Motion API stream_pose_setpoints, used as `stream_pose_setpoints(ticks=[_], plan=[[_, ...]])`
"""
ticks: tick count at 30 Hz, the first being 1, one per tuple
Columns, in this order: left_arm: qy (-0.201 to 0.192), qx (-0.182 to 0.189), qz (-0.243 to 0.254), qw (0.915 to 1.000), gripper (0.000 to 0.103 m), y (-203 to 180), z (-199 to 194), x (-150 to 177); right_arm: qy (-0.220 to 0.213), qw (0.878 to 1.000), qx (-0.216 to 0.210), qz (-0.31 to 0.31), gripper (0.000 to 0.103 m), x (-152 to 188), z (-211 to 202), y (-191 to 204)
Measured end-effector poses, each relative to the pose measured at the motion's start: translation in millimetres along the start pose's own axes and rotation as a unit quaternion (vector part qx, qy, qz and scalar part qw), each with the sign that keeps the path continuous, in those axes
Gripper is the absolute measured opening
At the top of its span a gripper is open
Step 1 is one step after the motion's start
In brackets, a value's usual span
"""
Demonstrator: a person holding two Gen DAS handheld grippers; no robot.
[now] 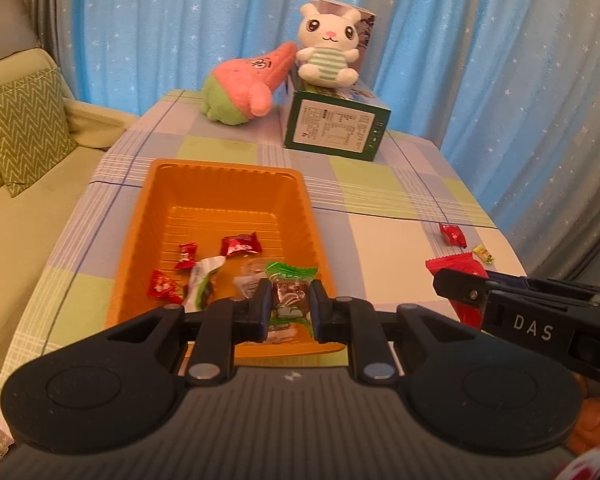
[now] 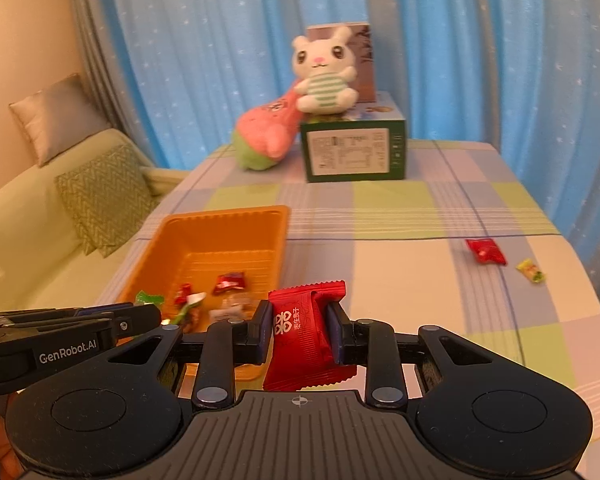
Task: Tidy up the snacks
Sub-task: 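Carry the green candy and red packet with both grippers over the orange tray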
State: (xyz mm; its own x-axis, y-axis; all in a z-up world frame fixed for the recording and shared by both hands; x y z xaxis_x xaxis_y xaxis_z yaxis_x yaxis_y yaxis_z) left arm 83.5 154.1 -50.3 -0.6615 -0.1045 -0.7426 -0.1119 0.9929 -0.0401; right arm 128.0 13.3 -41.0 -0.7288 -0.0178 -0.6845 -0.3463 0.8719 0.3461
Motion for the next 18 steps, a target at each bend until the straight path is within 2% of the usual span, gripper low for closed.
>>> stream_pose_setpoints(ticks=[18], plan=[[0.009,-0.026,-0.012,0.9995,0.017,43.8,-8.3,9.1,0.024,0.999,-0.026,-0.031,0.03,13.3,24.9,48.4]])
Point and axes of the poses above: each gripper's, at about its wrist camera, not at the fingertips, and z roughly the way its jaws point, y to its left, x to its underside, the point moved 9 cm from there along z, roughly the way its jaws point, and after that the axes turned 12 degrees about z, right-handed, at the moved point
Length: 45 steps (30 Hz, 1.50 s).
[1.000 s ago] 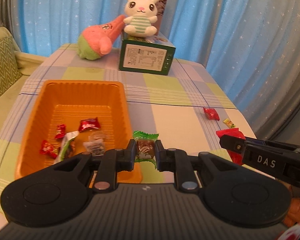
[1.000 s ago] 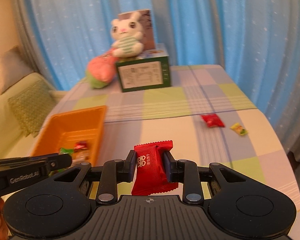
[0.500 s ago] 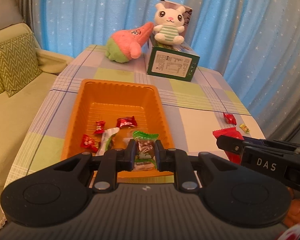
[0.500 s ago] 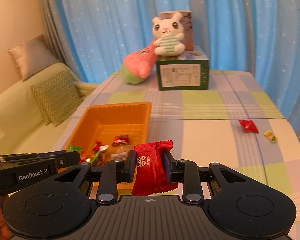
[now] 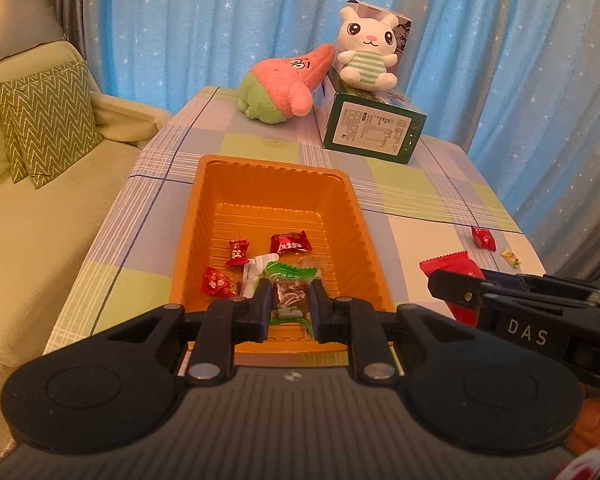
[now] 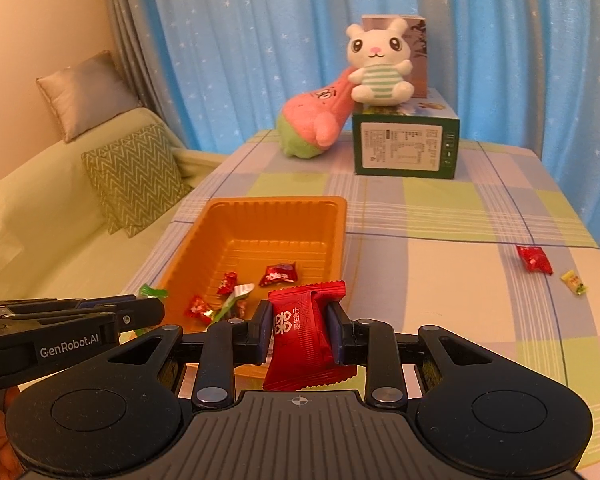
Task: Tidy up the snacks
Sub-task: 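Carry the green candy and red packet with both grippers over the orange tray, then open the left gripper over the tray while the right releases the red packet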
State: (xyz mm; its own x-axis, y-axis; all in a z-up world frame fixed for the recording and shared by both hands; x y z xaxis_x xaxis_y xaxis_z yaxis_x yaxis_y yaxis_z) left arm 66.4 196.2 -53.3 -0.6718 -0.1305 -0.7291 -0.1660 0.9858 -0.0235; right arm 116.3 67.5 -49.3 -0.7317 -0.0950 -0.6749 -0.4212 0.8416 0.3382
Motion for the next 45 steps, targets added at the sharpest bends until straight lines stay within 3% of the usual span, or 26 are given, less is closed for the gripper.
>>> stream_pose_setpoints(ticks=[12,35,36,38,45], plan=[[0.008,-0.006,-0.001,0.9999,0.017,20.5,15.6,-4.4,0.009,1.0,-0.005,-0.01,0.03,-5.9,25.3,10.4],[0.044,0.003,0.014,0.9989,0.018,39.9,81.8,-9.1,0.042,0.999,0.0,-0.006,0.03,-11.7,87.9,4.3],[0.044,0.0,0.014,0.999,0.019,41.1,83.2,-9.6,0.043,0.999,0.0,-0.006,0.03,-11.5,89.0,4.2],[0.044,-0.004,0.012,0.999,0.034,43.3,85.3,-9.3,0.044,0.999,0.001,-0.004,0.03,-11.8,91.1,2.8],[0.044,-0.013,0.009,0.9989,0.04,53.8,78.2,-0.2,0.046,0.999,0.0,0.0,0.03,-11.3,93.0,1.0]])
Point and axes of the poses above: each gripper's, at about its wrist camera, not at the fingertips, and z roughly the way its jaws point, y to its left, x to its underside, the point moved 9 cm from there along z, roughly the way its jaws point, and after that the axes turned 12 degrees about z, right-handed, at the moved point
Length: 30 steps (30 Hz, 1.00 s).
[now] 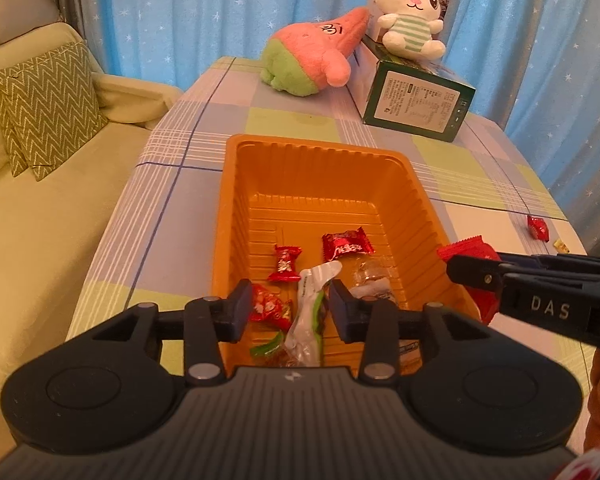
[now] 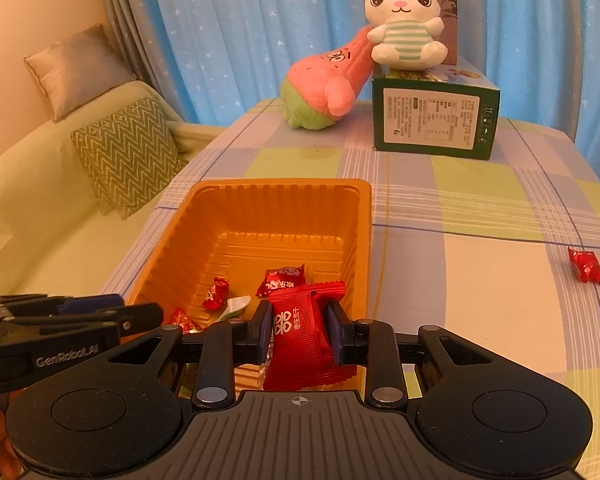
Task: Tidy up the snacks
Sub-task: 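Open the left gripper over the tray while the right releases the red packet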
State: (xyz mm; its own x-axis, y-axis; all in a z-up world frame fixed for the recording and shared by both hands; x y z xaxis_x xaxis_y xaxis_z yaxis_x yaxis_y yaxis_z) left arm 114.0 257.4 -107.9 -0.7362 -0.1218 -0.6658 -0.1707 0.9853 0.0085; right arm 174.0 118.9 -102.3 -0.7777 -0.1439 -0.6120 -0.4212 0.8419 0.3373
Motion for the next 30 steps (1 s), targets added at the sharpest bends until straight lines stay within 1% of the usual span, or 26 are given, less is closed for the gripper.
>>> stream_pose_setpoints(ticks=[4,9,12,14,15,16,17,19,21,26,30], plan=[[-0.002,-0.007,-0.006,1.0,0.046,6.9,-6.5,6.1,0.002,1.0,-0.004,-0.002,0.03,1.4,1.2,4.3],[-0.002,-0.021,-0.005,0.9998,0.049,14.6,-11.2,10.5,0.007,1.0,-0.018,-0.004,0.03,2.0,4.8,13.7],[-0.001,-0.037,0.002,0.9993,0.049,19.7,-12.7,12.9,0.013,0.999,-0.032,0.001,0.03,0.7,9.2,20.3],[0.0,-0.041,0.0,0.9991,0.052,23.2,-13.5,14.9,0.012,0.998,-0.057,0.011,0.032,-1.9,10.4,25.0],[0.001,-0.044,-0.002,0.999,0.053,24.8,-13.8,16.0,0.012,0.998,-0.063,0.016,0.036,-2.6,10.8,25.6],[0.001,-0.046,-0.004,0.9989,0.053,26.4,-14.1,17.2,0.009,0.998,-0.061,0.022,0.054,-4.2,10.9,24.8],[0.001,-0.047,-0.006,0.9989,0.053,27.5,-14.6,18.3,0.003,0.998,-0.06,0.029,0.063,-5.9,10.0,23.6],[0.001,-0.046,-0.009,0.9989,0.053,28.3,-16.0,20.5,0.001,0.997,-0.063,0.038,0.063,-7.2,7.7,20.7],[0.001,-0.046,-0.012,0.9989,0.054,27.8,-17.6,22.0,0.001,0.998,-0.051,0.041,0.063,-6.4,5.7,15.7],[-0.003,-0.043,-0.017,0.9989,0.065,22.1,-24.8,24.3,0.002,0.998,-0.029,0.058,0.063,0.0,-6.8,-1.7],[-0.007,-0.041,-0.012,0.9991,0.07,14.1,-33.0,25.1,0.001,0.997,-0.014,0.071,0.063,8.4,-21.0,-15.0]])
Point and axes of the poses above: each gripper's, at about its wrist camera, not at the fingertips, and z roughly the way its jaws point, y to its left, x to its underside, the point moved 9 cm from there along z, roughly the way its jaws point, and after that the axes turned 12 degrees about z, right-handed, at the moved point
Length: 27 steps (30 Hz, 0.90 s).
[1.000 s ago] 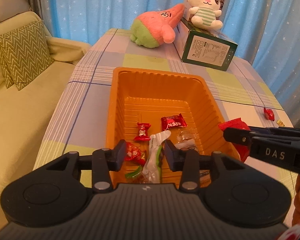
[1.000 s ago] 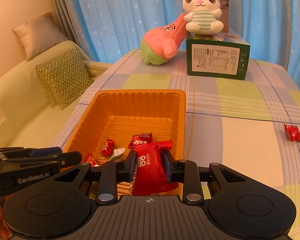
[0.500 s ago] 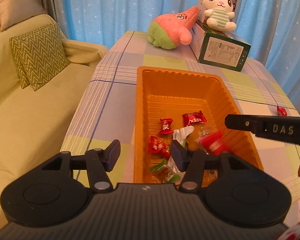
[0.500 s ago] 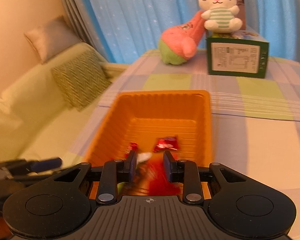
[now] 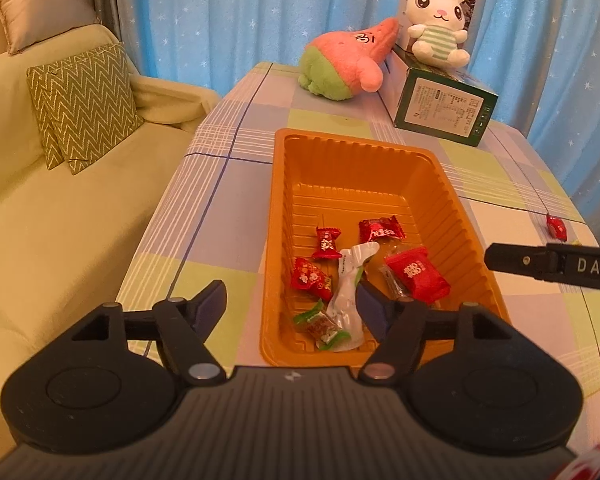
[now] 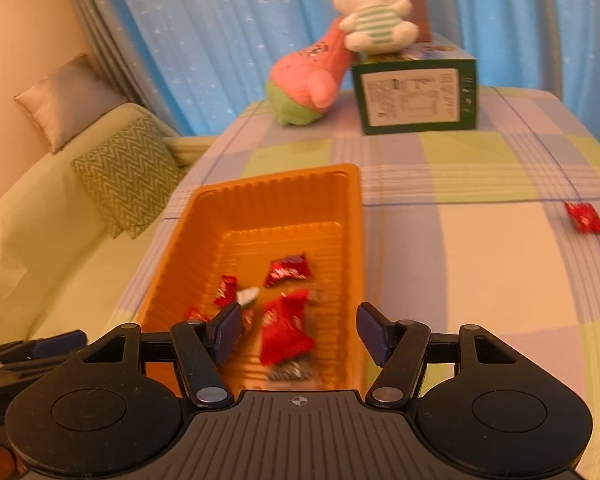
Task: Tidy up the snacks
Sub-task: 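Open the left gripper over the tray while the right releases the red packet, then move both grippers back toward the red candy and yellow candy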
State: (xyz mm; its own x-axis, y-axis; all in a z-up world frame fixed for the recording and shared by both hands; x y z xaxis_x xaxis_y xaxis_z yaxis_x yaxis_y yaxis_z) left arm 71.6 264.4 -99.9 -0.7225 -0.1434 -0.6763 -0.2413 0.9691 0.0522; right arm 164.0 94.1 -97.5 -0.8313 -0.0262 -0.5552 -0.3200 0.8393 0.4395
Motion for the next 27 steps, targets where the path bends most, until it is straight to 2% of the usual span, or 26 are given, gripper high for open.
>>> stream_pose_setpoints(ticks=[5,19,27], plan=[[-0.009,0.005,0.003,0.9999,0.079,-11.3,-13.6,0.7,-0.006,1.0,0.012,0.01,0.063,8.7,-23.2,-14.6],[-0.03,0.028,0.025,0.9988,0.089,-51.4,-47.3,-8.1,-0.04,0.998,0.045,0.025,0.063,17.6,-87.0,-50.4],[-0.036,0.044,0.048,0.9972,0.09,-79.8,-57.2,-14.1,-0.057,0.996,0.058,0.034,0.063,15.7,-111.6,-71.6]])
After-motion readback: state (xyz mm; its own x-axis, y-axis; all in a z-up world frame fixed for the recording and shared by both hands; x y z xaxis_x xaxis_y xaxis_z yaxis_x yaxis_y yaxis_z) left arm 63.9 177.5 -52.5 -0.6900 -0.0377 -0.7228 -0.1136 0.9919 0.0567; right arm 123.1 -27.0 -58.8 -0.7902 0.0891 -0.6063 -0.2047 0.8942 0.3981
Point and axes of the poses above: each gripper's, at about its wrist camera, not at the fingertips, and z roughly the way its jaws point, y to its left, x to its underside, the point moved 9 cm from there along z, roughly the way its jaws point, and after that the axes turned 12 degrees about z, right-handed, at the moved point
